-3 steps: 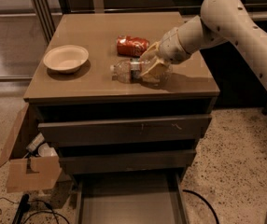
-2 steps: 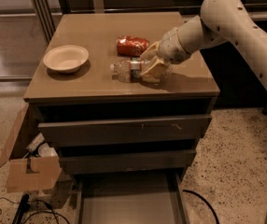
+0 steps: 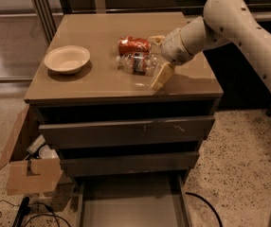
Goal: Pick water bottle from bottom drawer and place on counter
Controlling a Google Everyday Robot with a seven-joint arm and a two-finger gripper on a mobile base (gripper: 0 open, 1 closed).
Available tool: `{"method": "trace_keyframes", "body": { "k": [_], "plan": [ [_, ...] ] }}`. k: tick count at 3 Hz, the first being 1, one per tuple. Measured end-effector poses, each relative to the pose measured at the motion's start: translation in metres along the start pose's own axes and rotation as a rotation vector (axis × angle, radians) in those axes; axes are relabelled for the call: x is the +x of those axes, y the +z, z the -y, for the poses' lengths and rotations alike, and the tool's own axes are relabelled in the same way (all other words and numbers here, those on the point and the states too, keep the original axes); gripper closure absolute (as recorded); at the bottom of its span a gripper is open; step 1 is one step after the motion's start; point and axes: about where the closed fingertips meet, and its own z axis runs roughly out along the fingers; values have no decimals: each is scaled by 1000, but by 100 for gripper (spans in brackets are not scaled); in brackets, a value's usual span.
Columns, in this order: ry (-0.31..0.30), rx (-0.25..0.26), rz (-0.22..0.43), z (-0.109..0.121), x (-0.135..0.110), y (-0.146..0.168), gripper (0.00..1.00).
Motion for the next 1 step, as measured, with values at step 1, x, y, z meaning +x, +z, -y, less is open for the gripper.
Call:
{"method": "trace_keyframes", "body": {
  "k": [1],
  "plan": [
    [0,0,0,0,0,0,0]
  ]
}}
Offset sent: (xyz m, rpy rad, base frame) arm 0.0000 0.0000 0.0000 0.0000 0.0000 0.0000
